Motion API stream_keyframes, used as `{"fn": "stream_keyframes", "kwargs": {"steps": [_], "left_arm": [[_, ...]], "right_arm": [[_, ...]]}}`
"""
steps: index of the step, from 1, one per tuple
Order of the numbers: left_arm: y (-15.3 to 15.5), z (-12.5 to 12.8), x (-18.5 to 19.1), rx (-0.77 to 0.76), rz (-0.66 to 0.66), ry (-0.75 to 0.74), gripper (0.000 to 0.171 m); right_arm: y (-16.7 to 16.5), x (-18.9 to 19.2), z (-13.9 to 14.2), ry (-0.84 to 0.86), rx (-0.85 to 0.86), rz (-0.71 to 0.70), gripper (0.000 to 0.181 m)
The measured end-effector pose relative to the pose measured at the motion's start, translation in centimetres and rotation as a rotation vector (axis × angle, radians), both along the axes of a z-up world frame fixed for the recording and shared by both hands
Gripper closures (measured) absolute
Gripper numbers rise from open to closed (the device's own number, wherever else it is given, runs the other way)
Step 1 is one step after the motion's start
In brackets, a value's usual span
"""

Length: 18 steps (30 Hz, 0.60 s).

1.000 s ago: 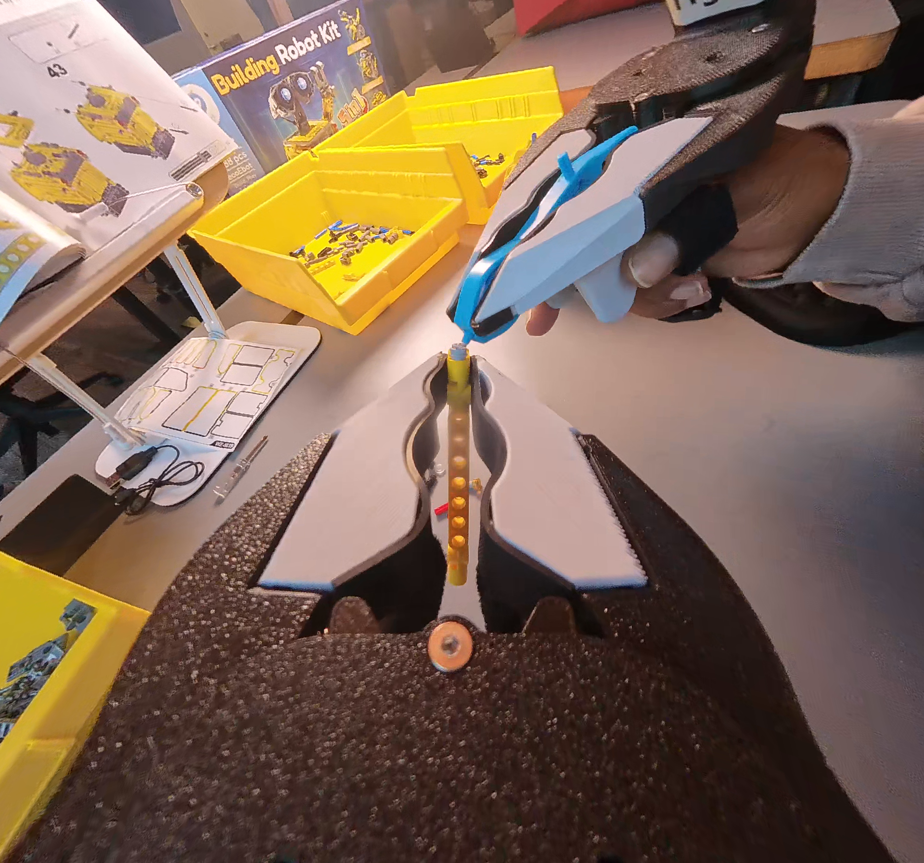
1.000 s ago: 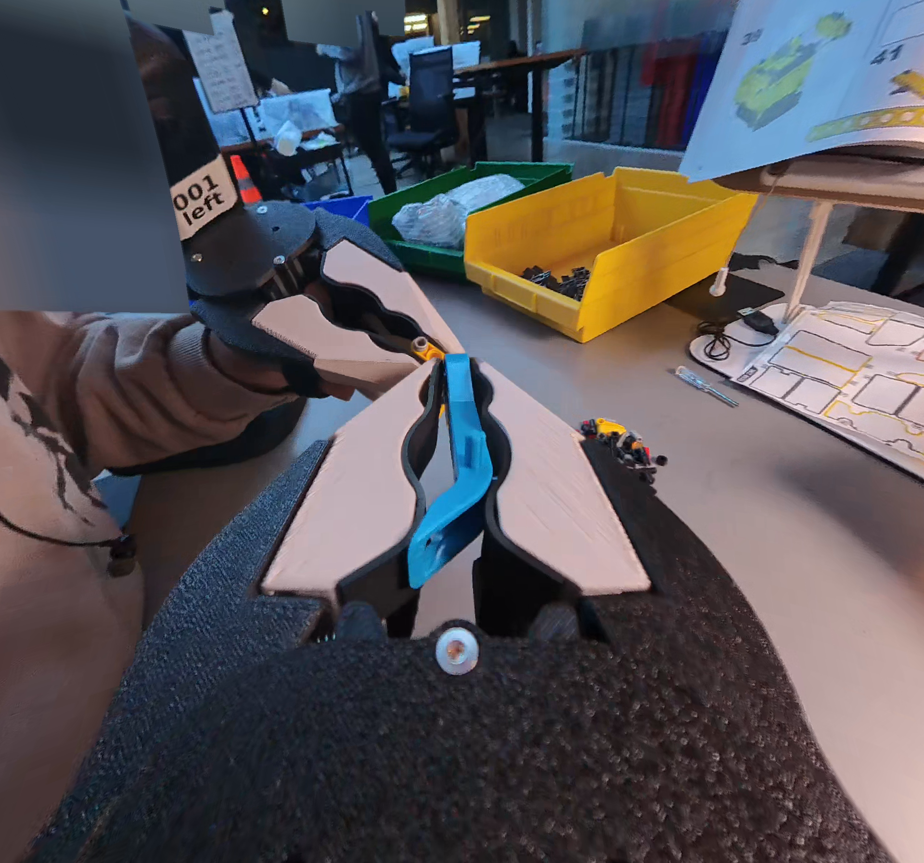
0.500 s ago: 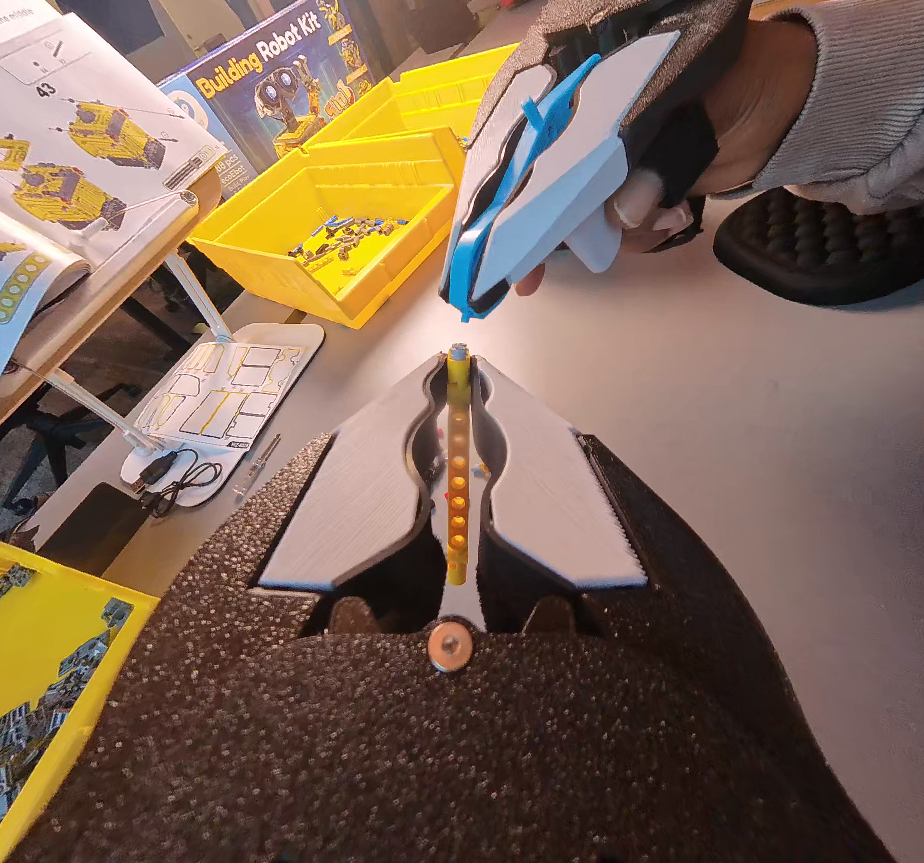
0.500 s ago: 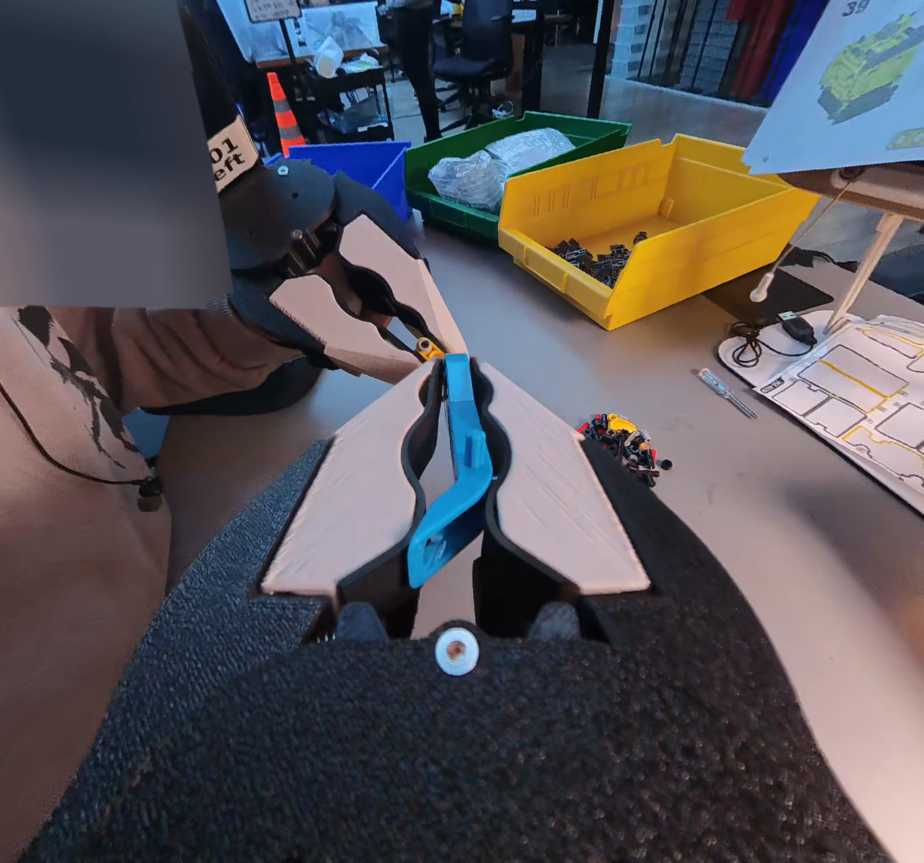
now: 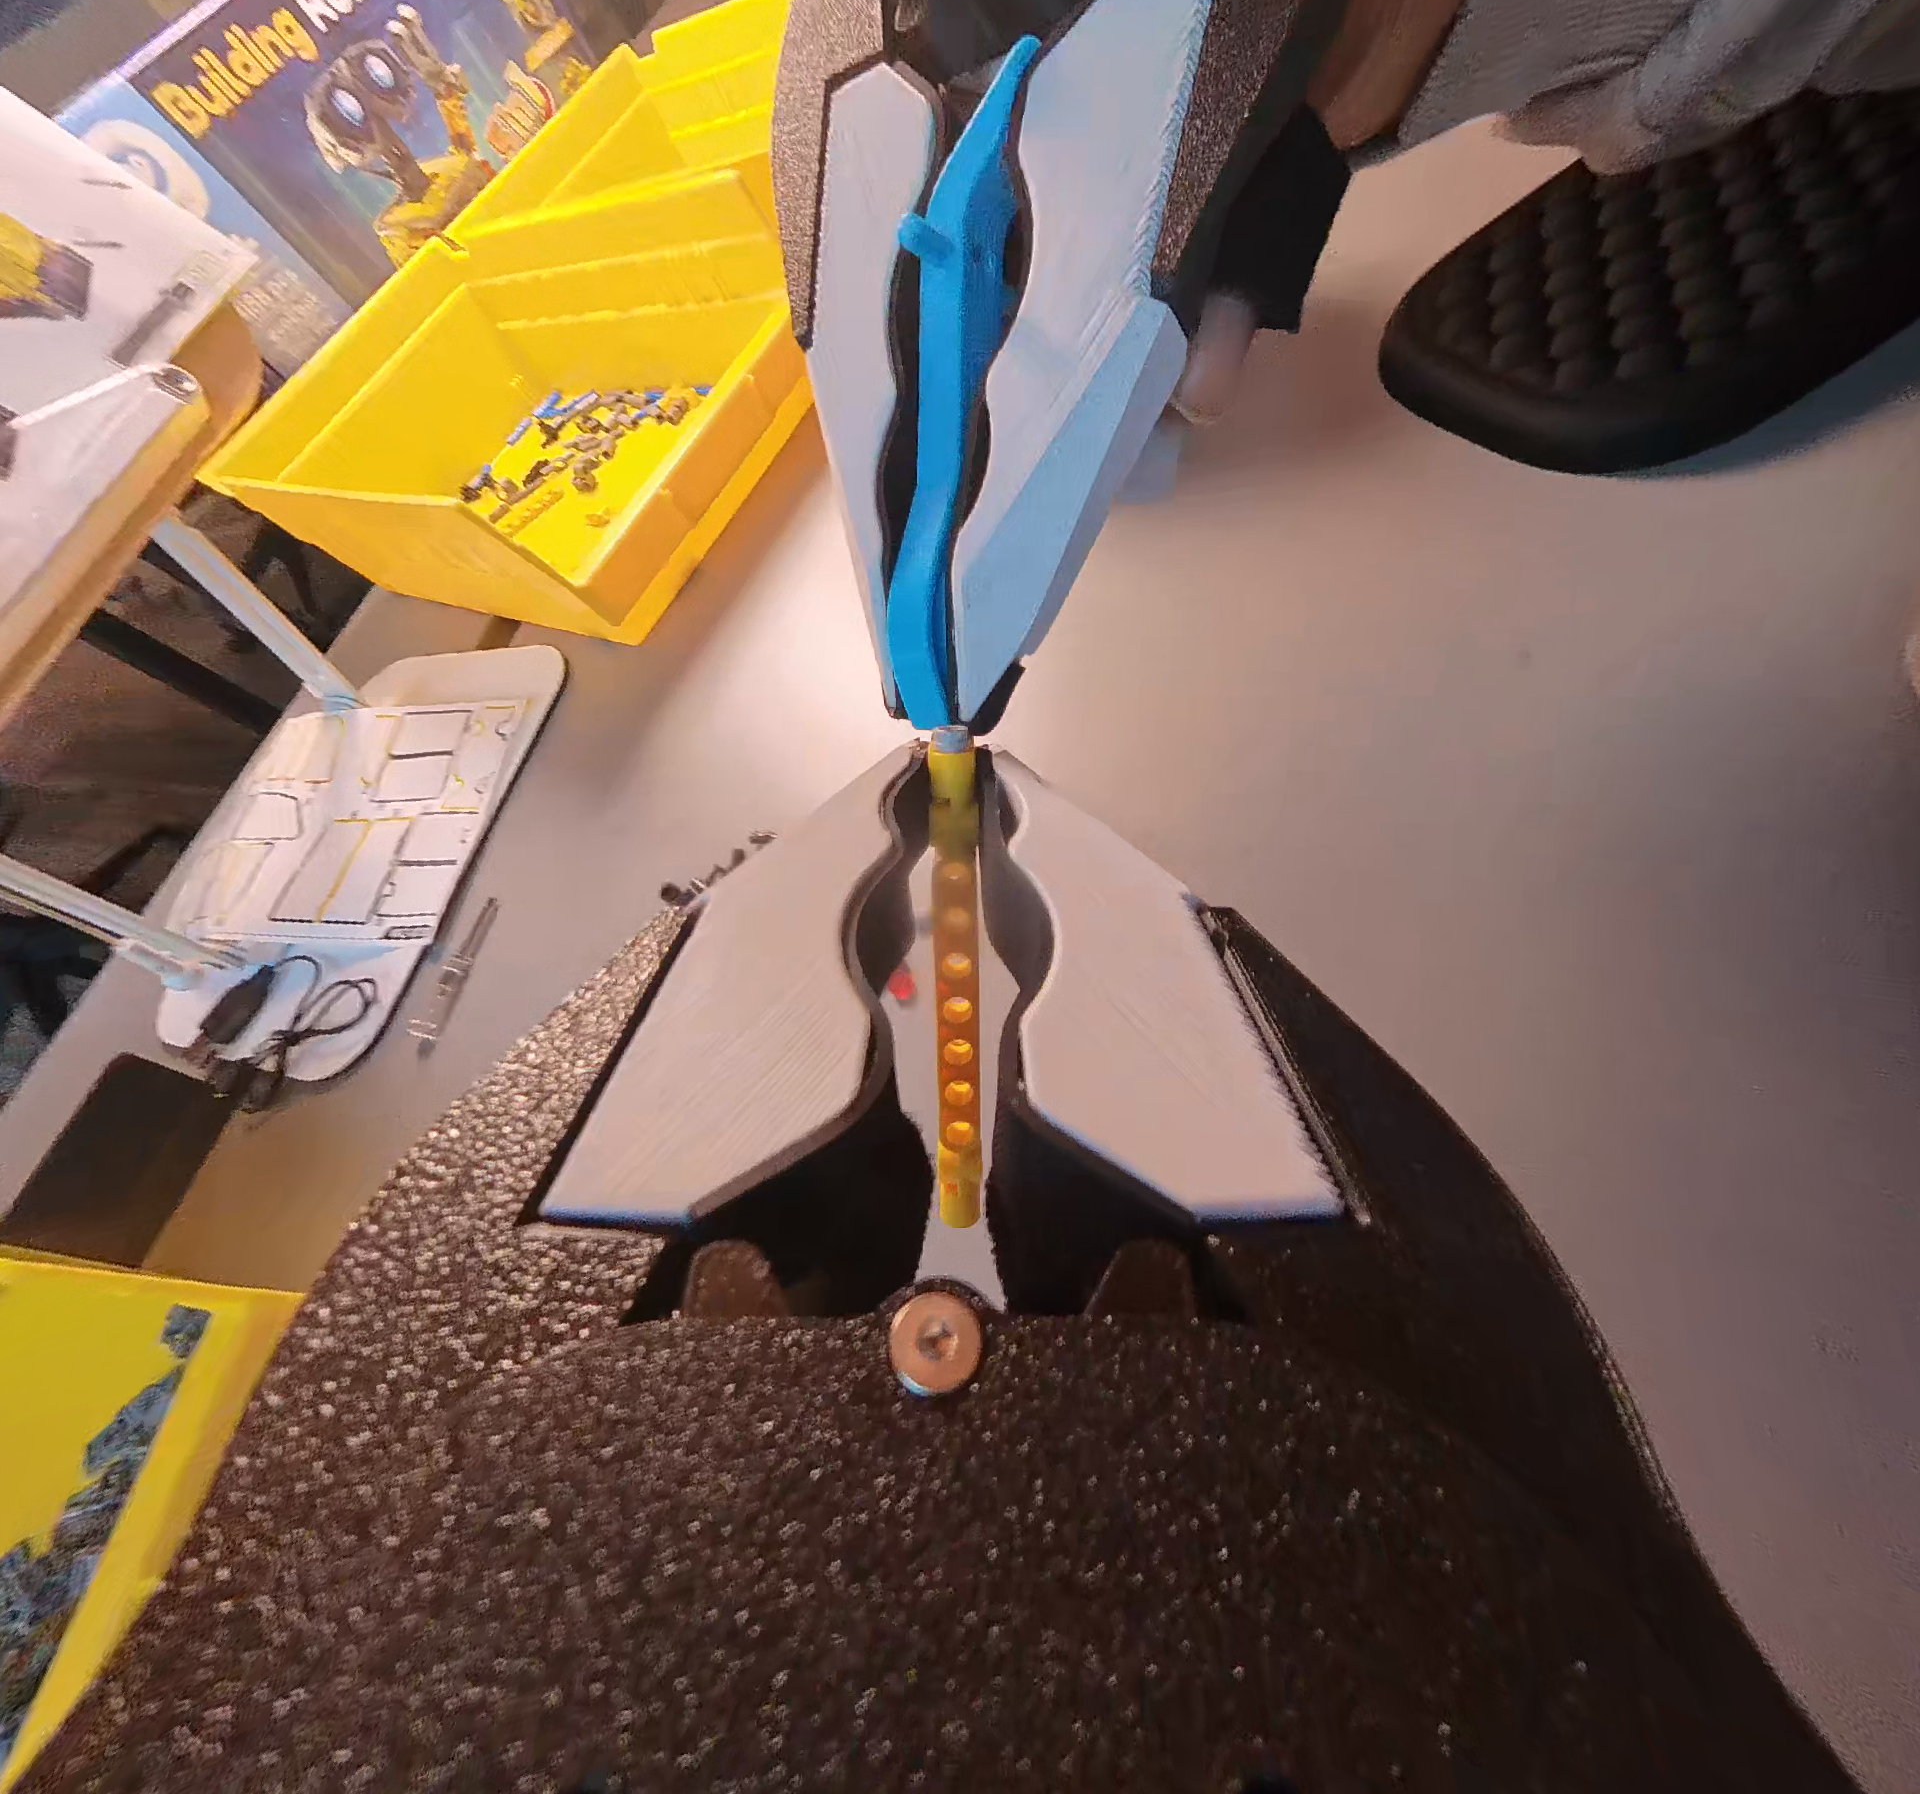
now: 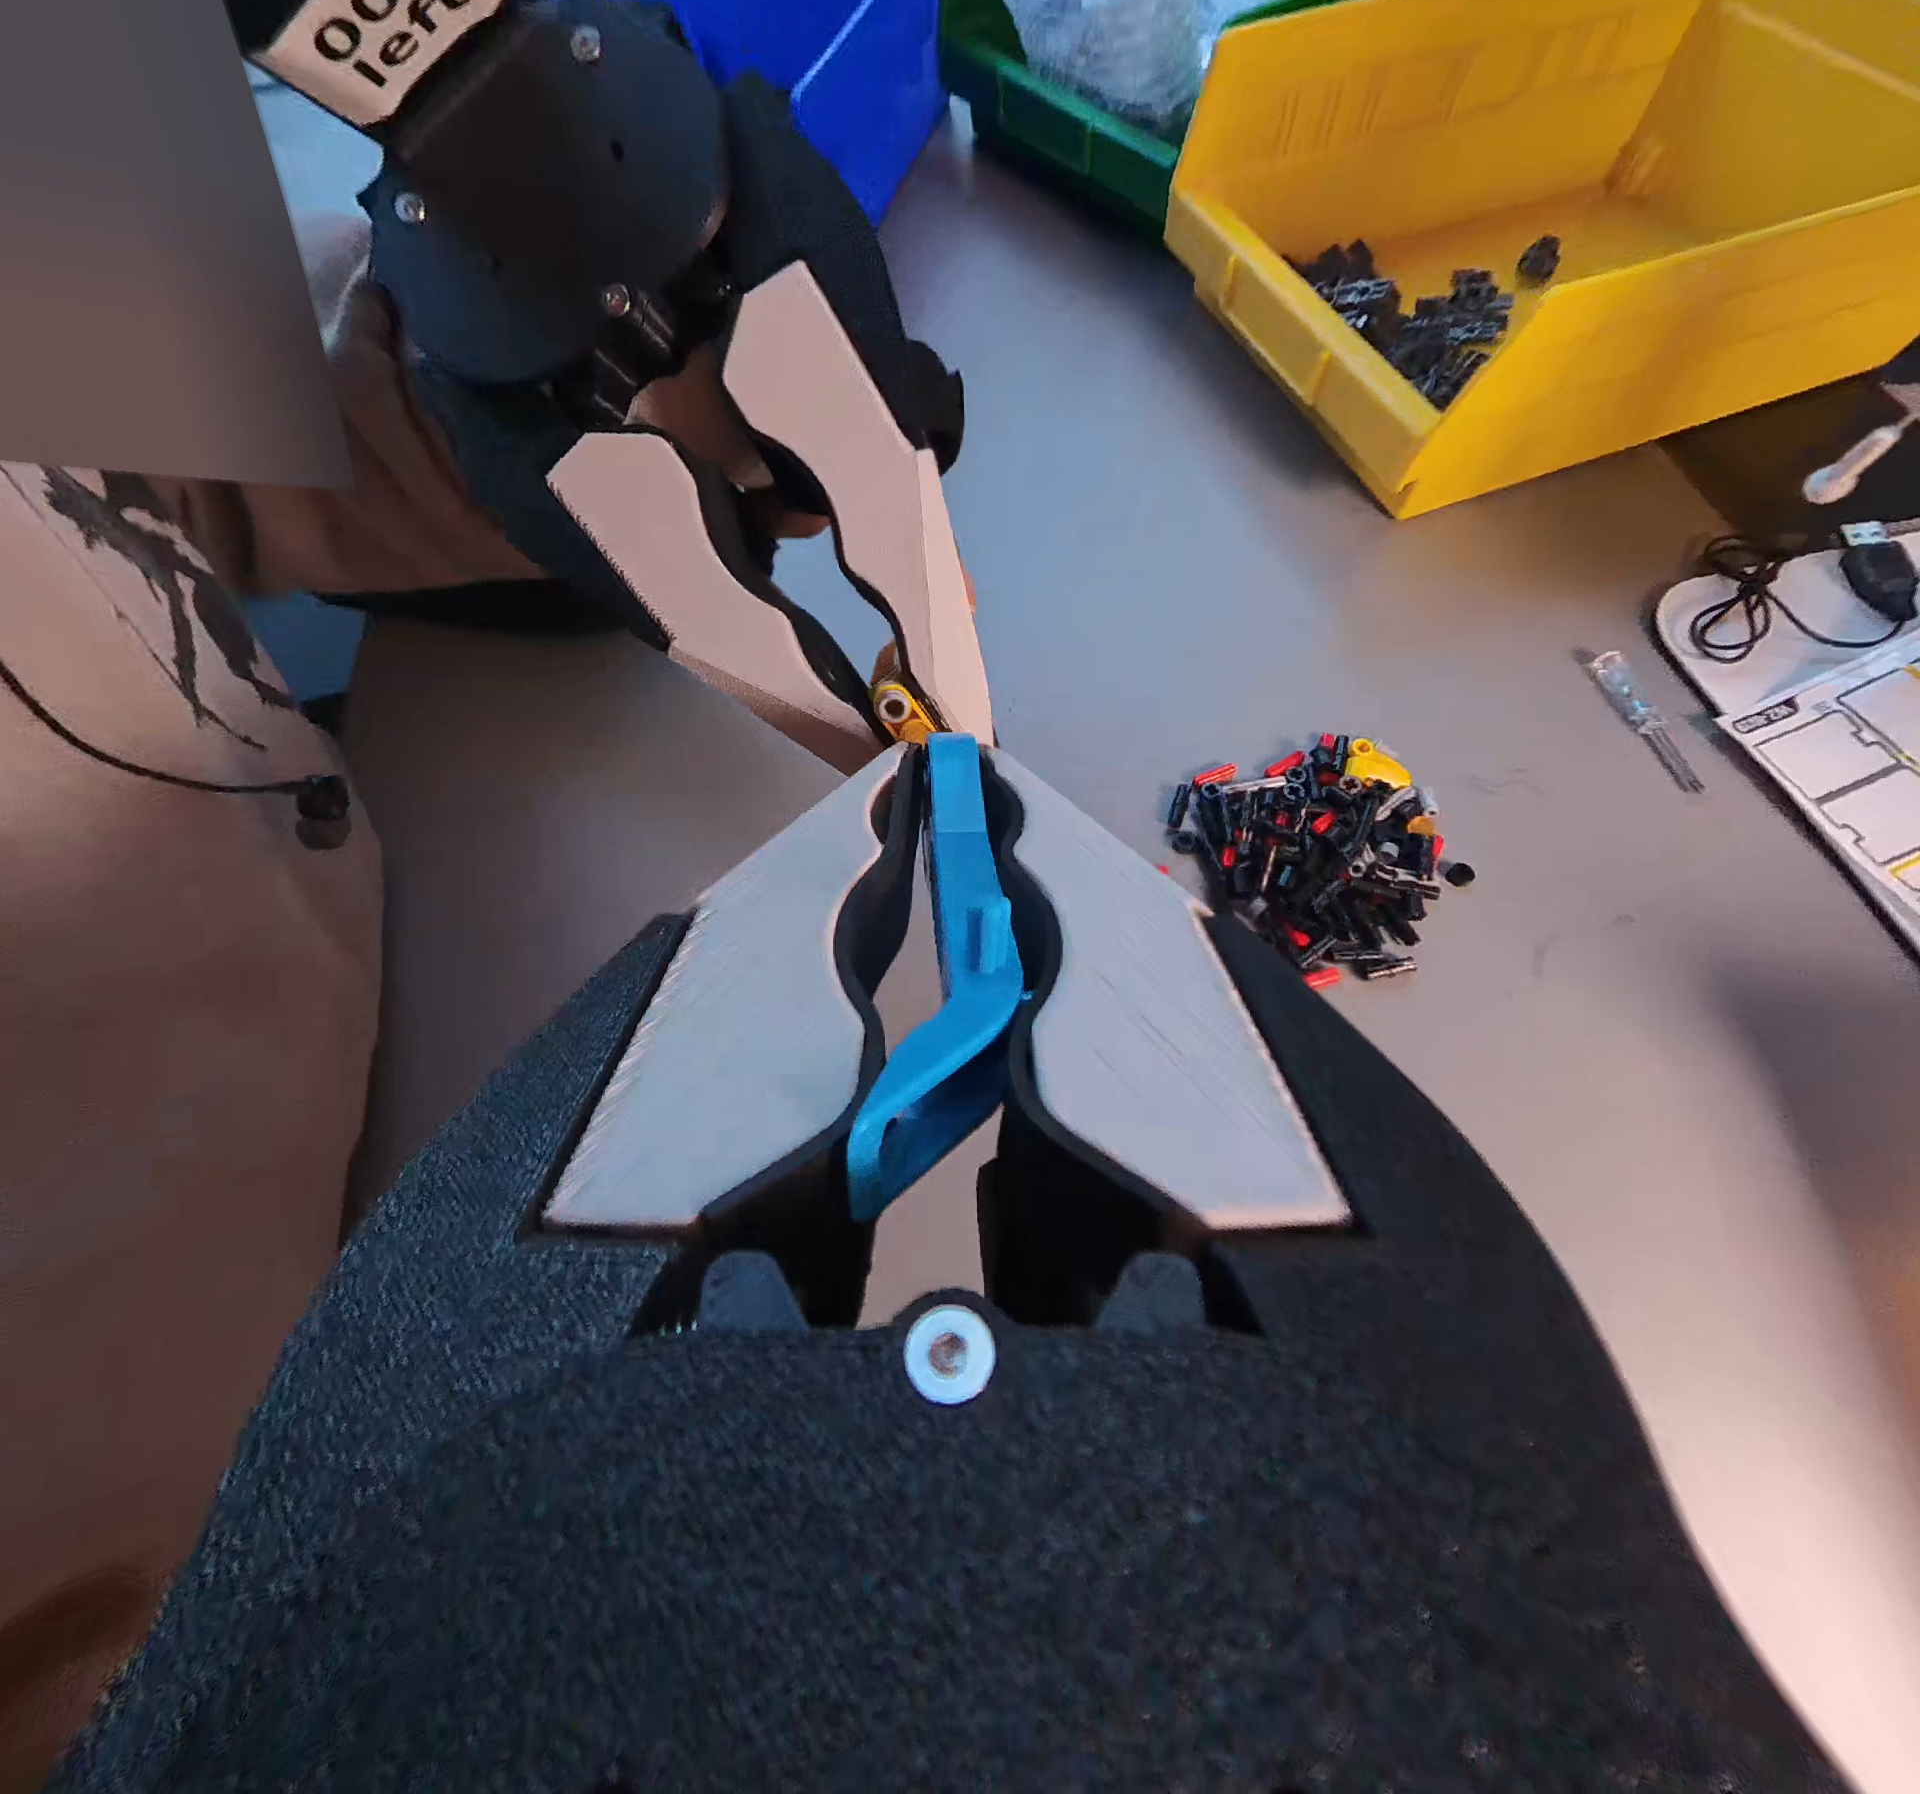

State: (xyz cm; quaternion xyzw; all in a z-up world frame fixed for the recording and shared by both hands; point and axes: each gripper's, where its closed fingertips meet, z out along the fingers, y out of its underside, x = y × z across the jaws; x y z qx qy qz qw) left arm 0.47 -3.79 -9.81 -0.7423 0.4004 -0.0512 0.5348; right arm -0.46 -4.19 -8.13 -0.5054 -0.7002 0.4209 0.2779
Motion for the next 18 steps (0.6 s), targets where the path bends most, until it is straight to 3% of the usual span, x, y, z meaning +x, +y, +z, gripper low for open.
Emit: {"fn": "stream_keyframes", "kwargs": {"steps": [5,8,12,18], "left_arm": [[-0.4,-2.0,0.4,-0.097,-0.041,-0.090,0.170],[-0.9,-3.2,0.9,-0.156,-0.107,-0.125,0.168],[-1.5,-2.5,1.5,-0.201,-0.176,-0.270,0.167],[-2.2,-2.0,2.3,-0.262,-0.245,-0.382,0.166]], "right_arm": [[-0.4,0.0,-2.2,-0.081,-0.020,0.040,0.174],[-0.8,0.3,-3.4,-0.131,-0.184,0.092,0.174],[-1.2,0.8,-2.9,-0.122,-0.511,0.172,0.174],[-1.7,1.5,-2.5,-0.127,-0.732,0.250,0.174]]}}
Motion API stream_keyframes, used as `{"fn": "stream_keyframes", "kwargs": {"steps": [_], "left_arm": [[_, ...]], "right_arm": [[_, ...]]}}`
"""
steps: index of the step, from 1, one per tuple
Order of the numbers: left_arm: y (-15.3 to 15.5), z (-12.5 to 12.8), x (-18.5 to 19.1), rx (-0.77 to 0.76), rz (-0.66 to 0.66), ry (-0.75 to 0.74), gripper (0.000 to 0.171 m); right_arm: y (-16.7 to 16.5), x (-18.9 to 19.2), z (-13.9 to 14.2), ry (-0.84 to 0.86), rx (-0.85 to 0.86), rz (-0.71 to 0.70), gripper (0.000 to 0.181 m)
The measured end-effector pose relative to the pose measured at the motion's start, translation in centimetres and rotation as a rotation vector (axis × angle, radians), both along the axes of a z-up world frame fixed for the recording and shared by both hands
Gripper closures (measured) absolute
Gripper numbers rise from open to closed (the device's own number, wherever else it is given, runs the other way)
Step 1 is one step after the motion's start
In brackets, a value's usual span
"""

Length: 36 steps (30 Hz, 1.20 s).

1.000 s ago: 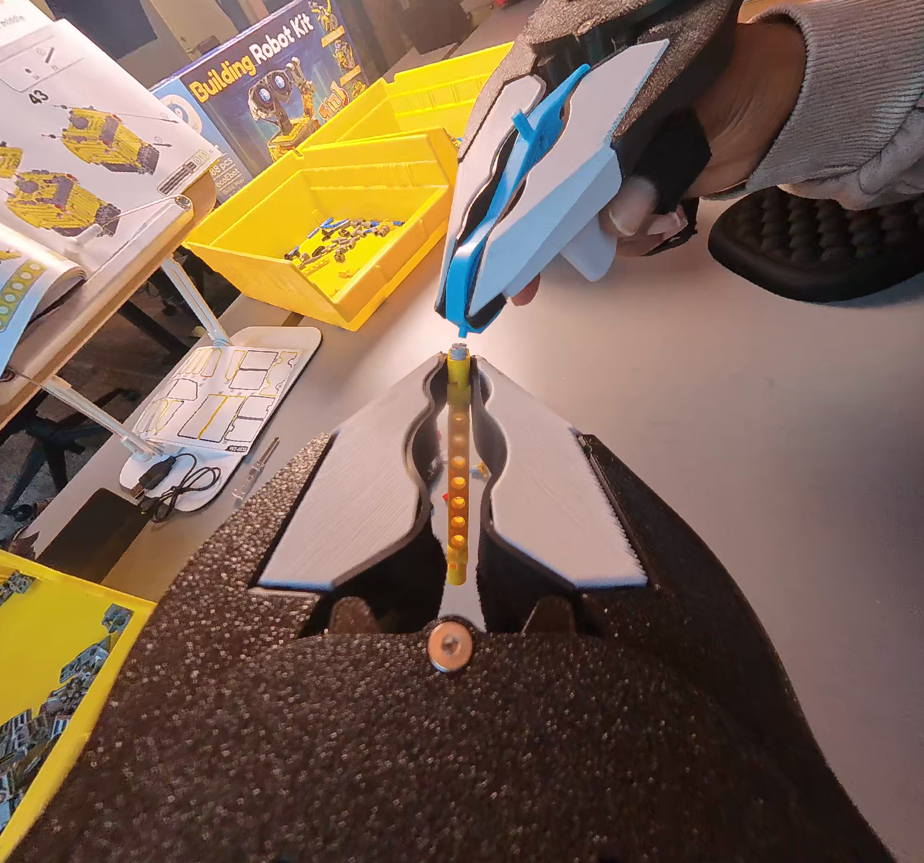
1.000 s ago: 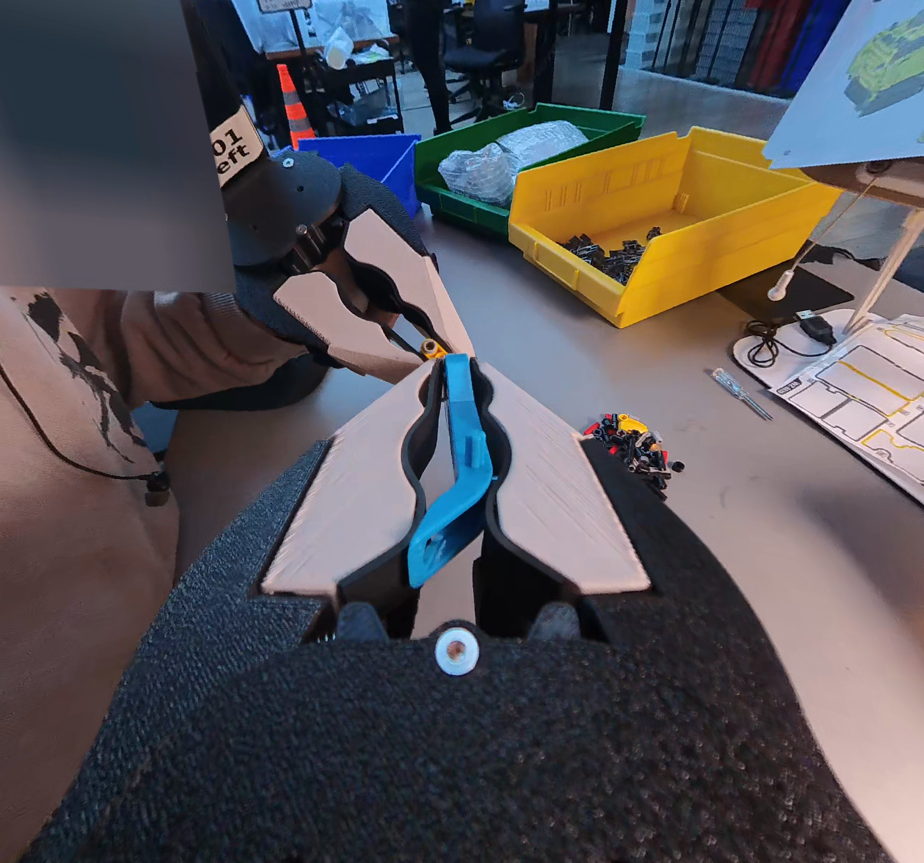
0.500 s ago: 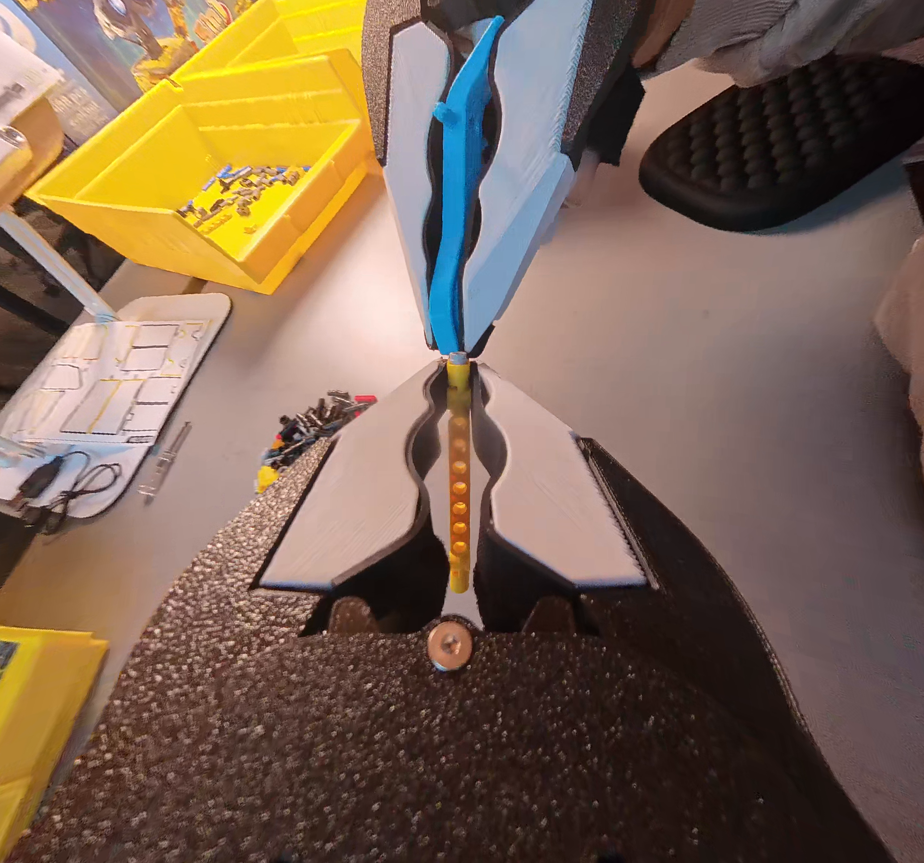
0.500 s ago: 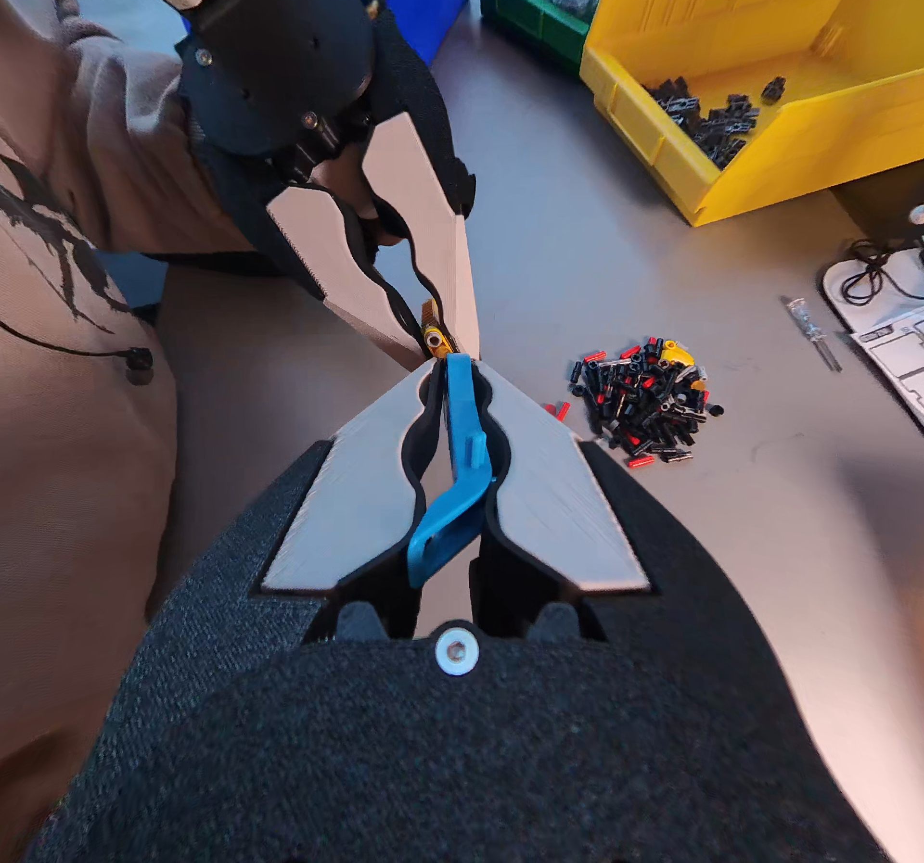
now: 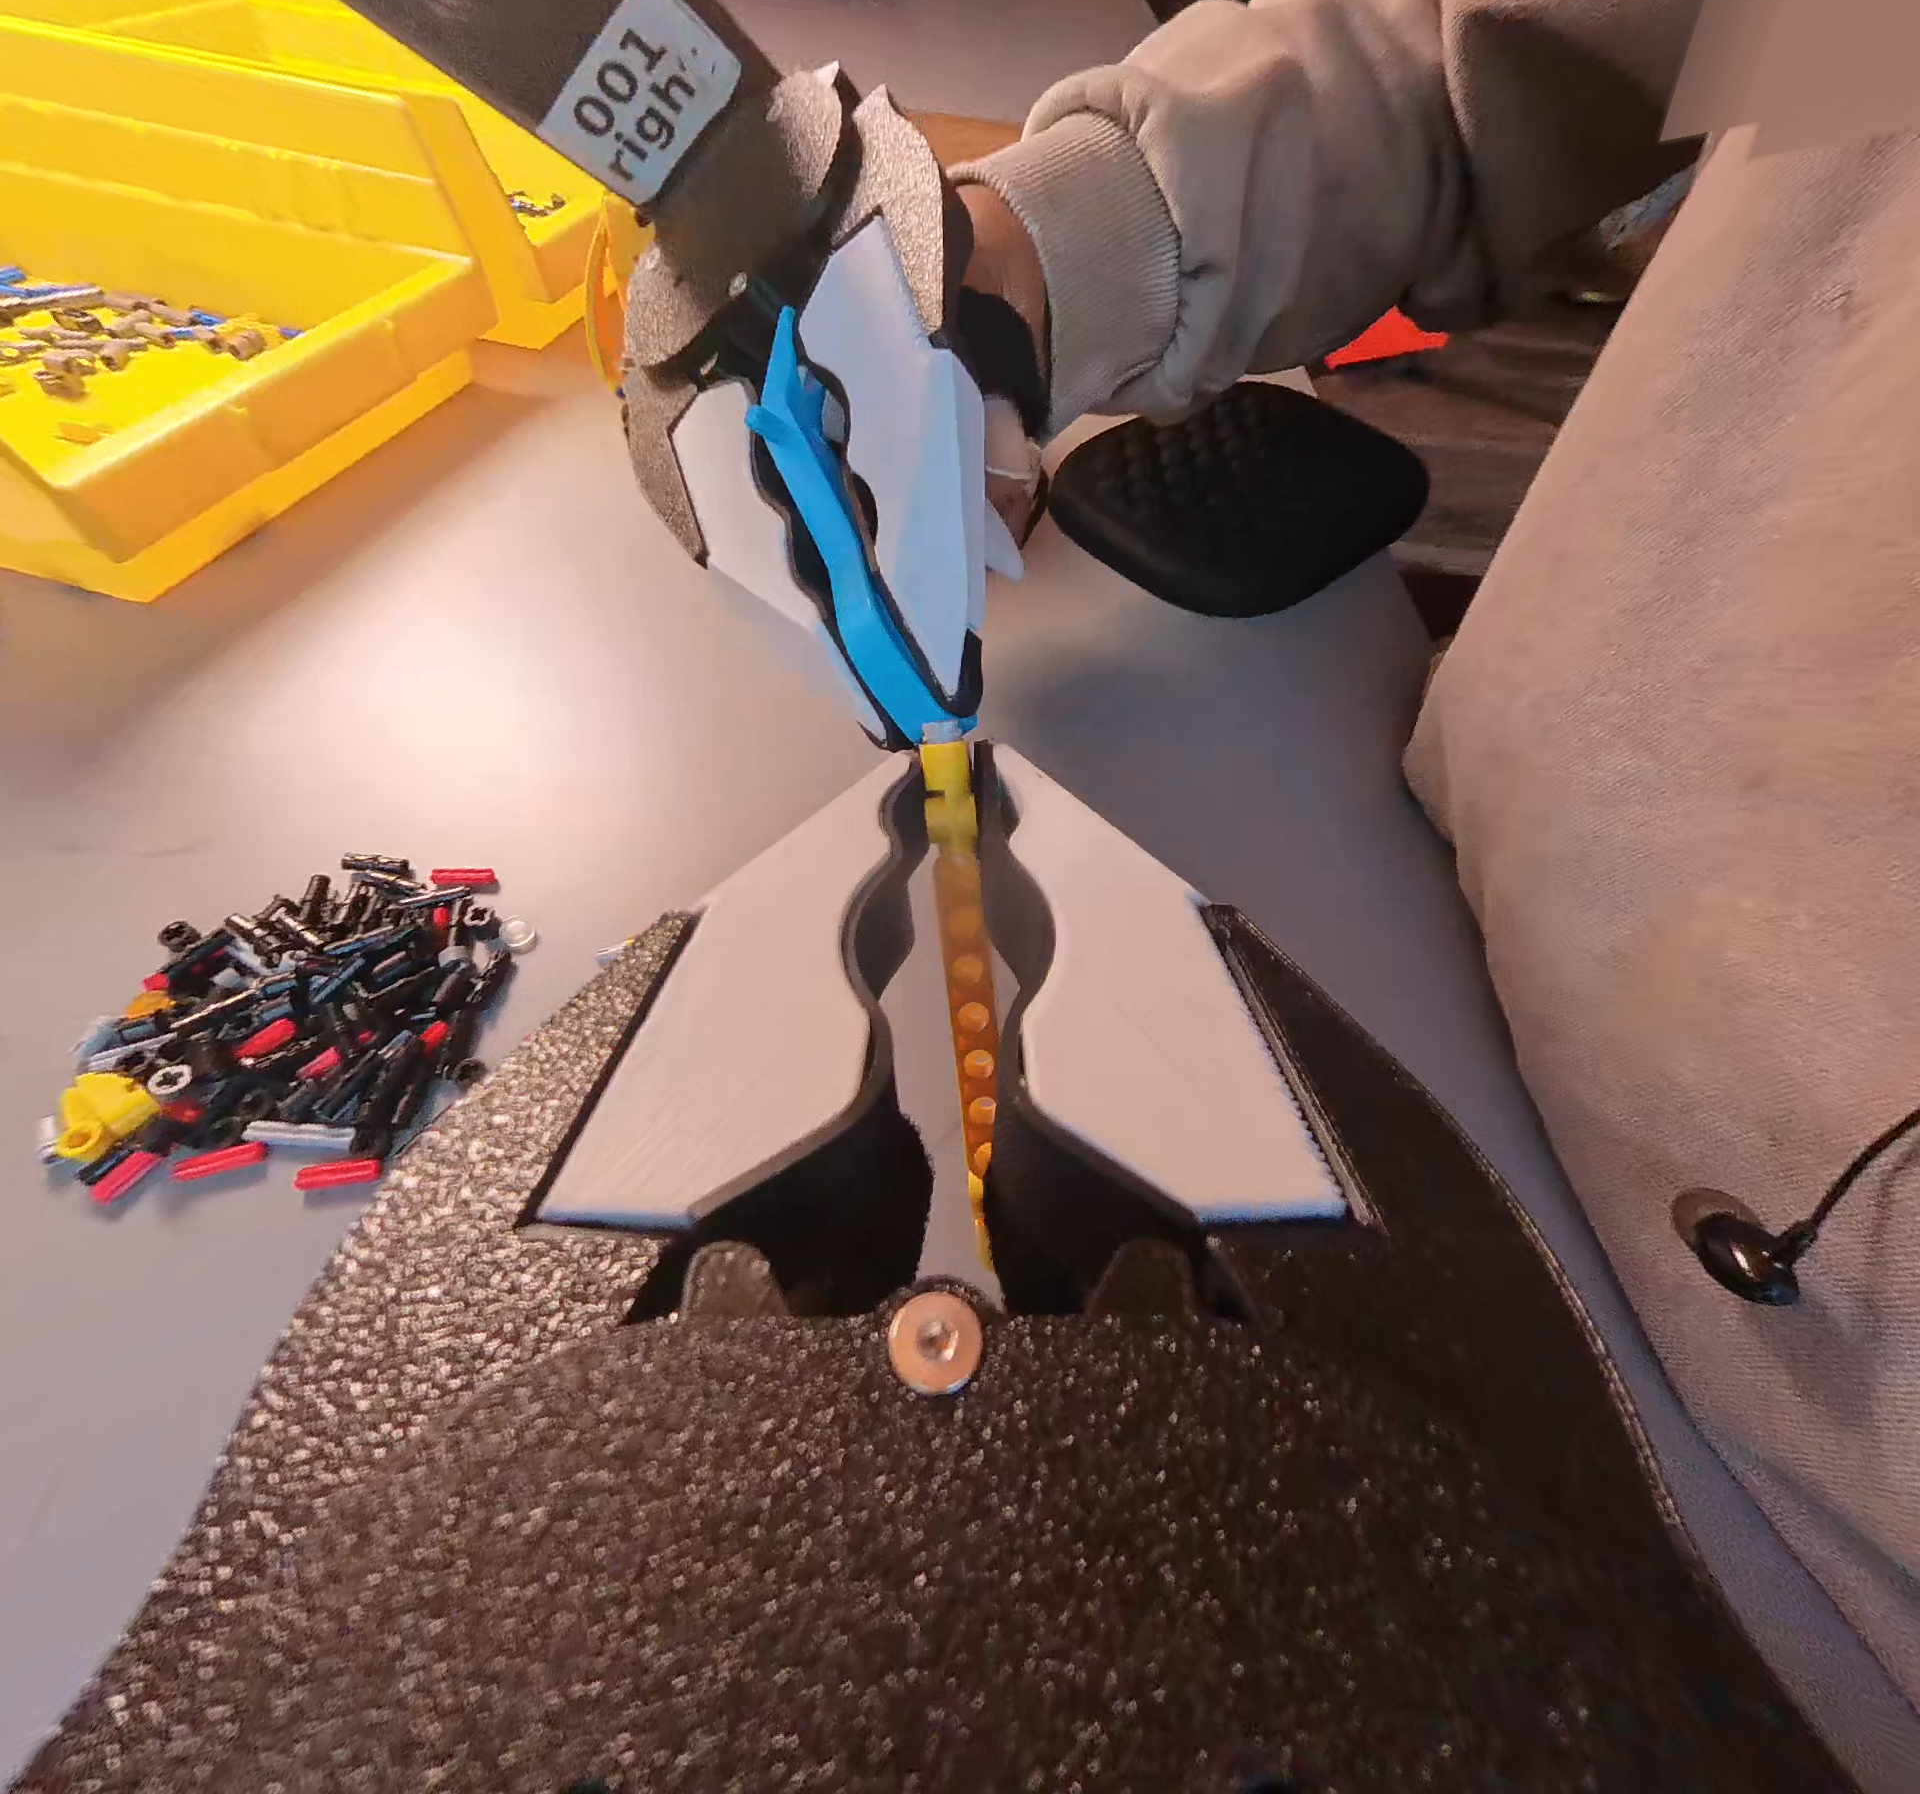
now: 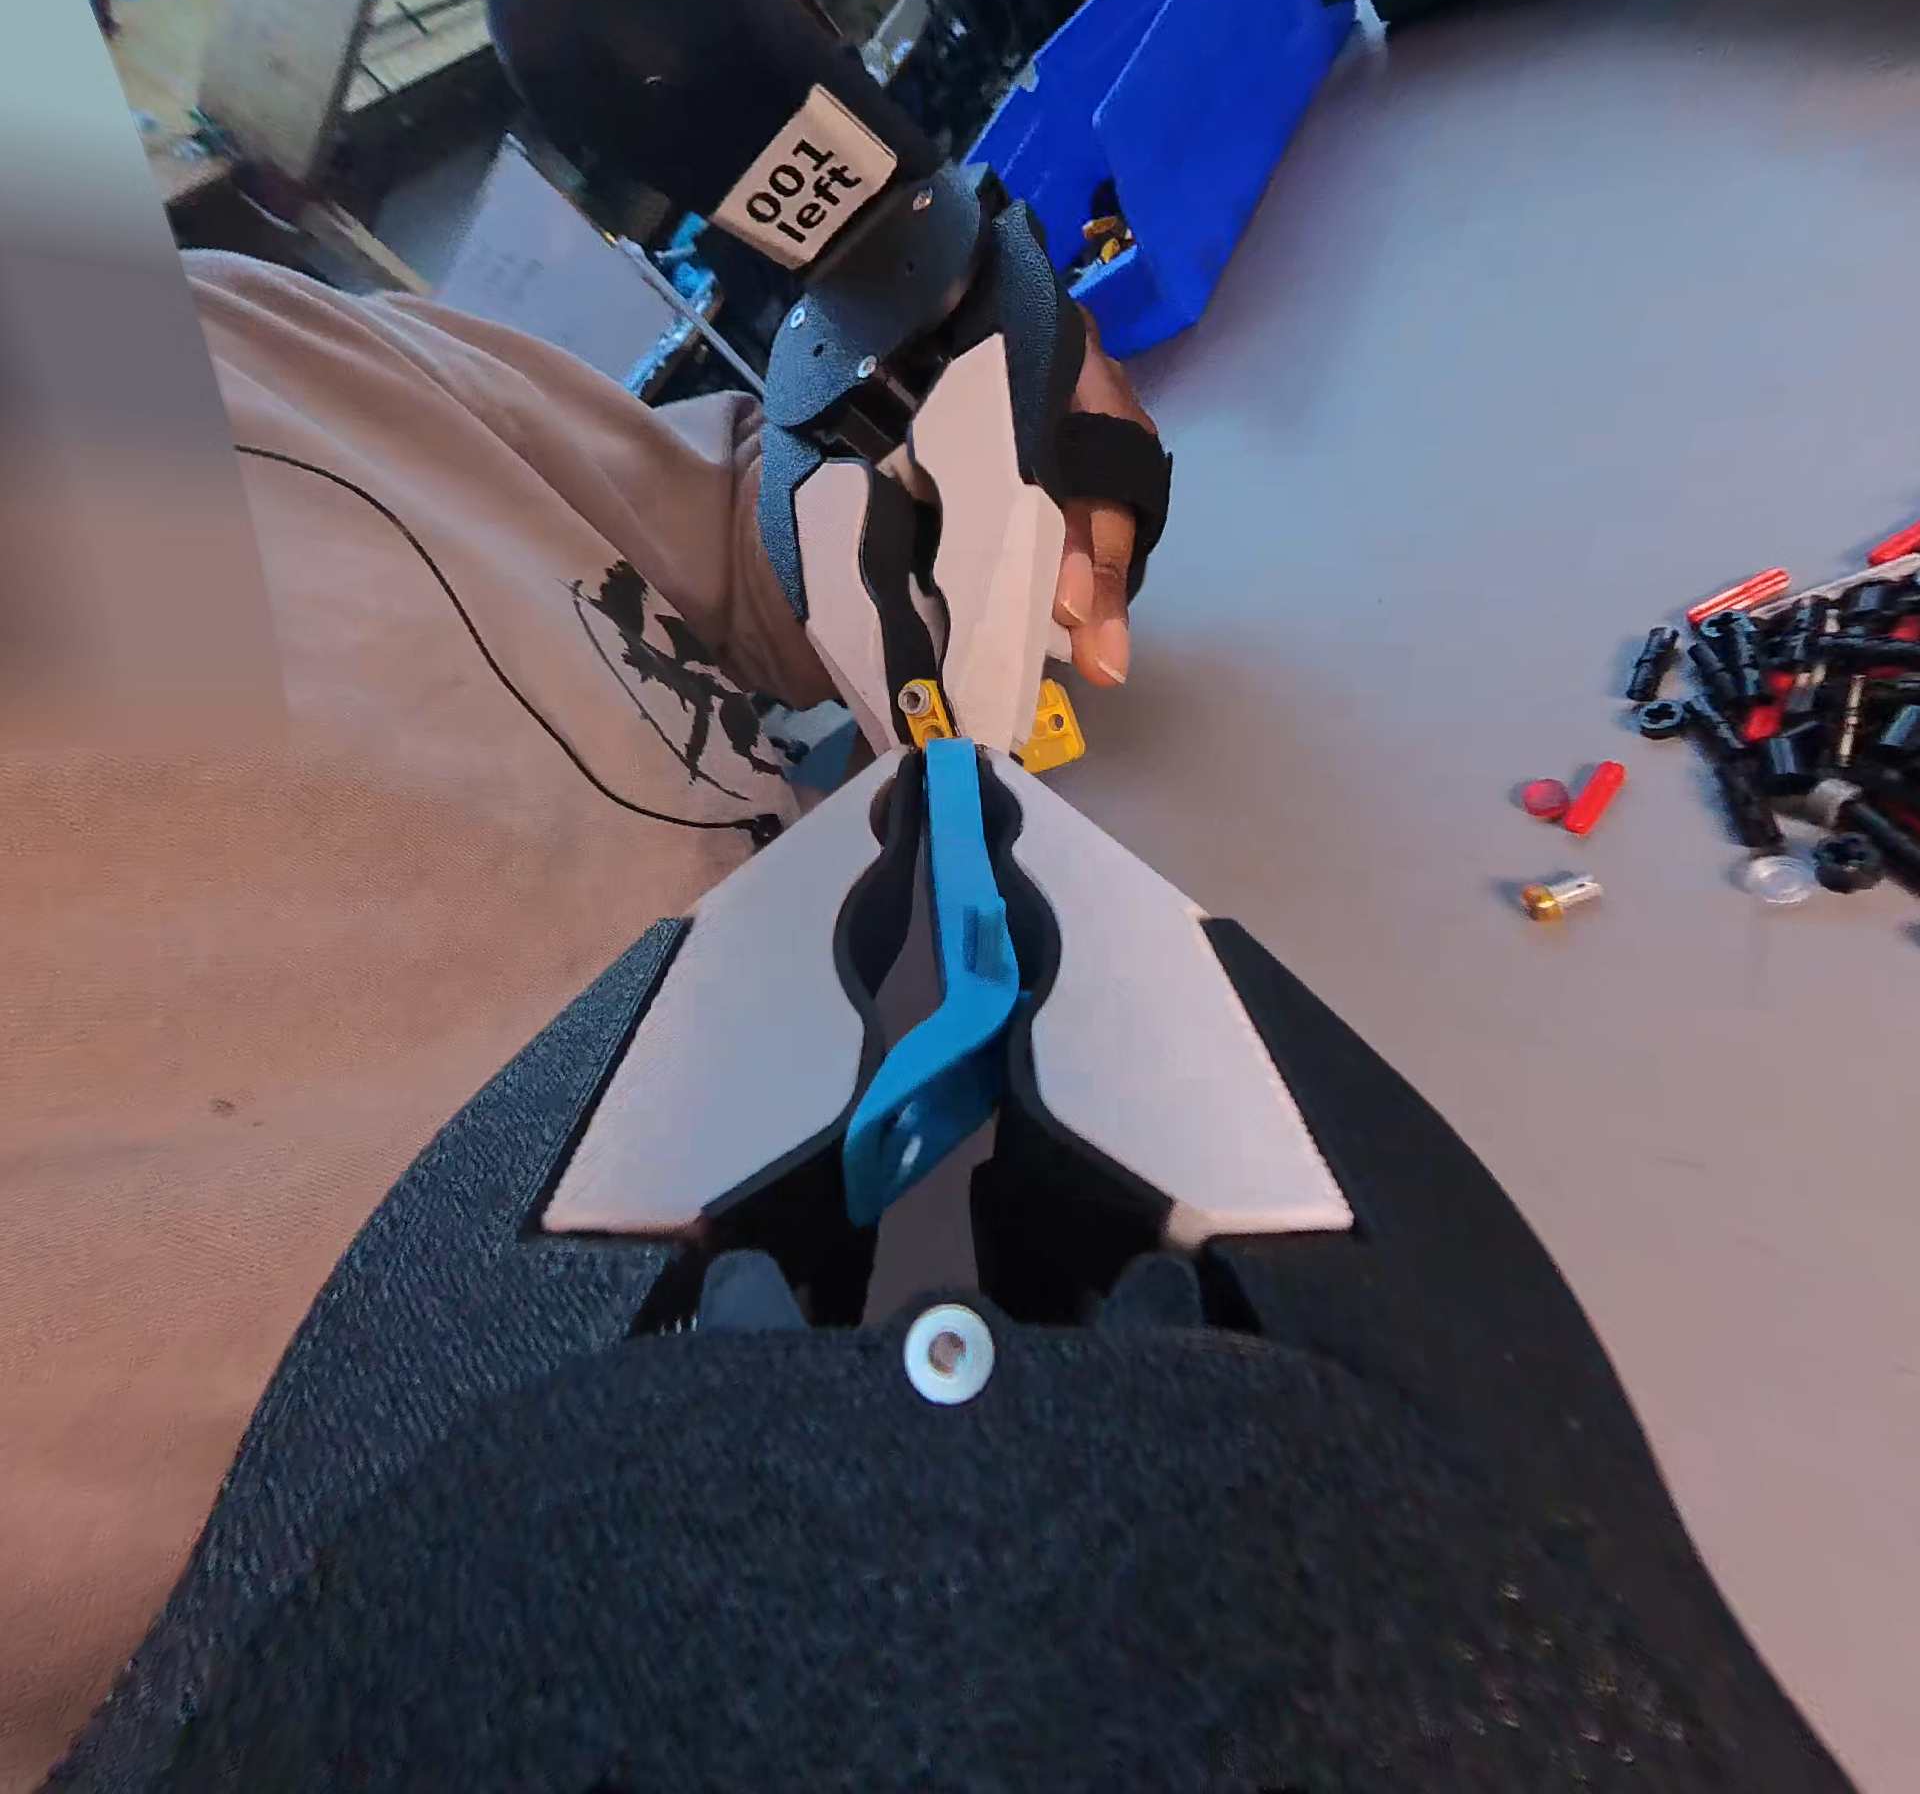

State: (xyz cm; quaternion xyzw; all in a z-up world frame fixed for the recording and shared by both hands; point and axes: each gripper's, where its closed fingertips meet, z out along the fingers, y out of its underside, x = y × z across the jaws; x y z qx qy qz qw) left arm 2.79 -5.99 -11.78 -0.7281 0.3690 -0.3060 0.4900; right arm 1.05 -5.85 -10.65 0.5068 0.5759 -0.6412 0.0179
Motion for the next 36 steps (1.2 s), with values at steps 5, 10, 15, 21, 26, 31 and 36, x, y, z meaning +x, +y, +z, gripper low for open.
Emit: {"fn": "stream_keyframes", "kwargs": {"steps": [5,10,15,21,26,31,36], "left_arm": [[-0.3,0.8,0.2,-0.007,-0.022,-0.063,0.166],[-0.6,1.6,0.3,-0.004,-0.038,-0.113,0.167],[-0.7,2.1,0.3,-0.004,-0.048,-0.154,0.167],[0.5,0.6,-0.7,0.037,0.053,0.002,0.166],[1.4,-0.3,-1.4,0.070,0.140,0.115,0.167],[1.2,1.1,-1.5,0.082,0.125,-0.011,0.166],[0.4,2.9,0.4,0.116,0.040,-0.133,0.166]], "right_arm": [[-0.2,0.2,0.8,0.034,-0.146,-0.005,0.174],[-0.4,0.3,1.5,0.073,-0.239,-0.014,0.174],[-0.4,0.3,1.9,0.097,-0.294,-0.026,0.174],[0.6,-0.5,0.8,0.106,0.018,-0.143,0.174],[1.3,-1.2,-0.2,0.120,0.431,-0.248,0.174],[1.3,-1.4,0.9,0.102,0.039,-0.303,0.174],[-0.1,-1.5,4.5,0.195,-0.412,-0.211,0.174]]}}
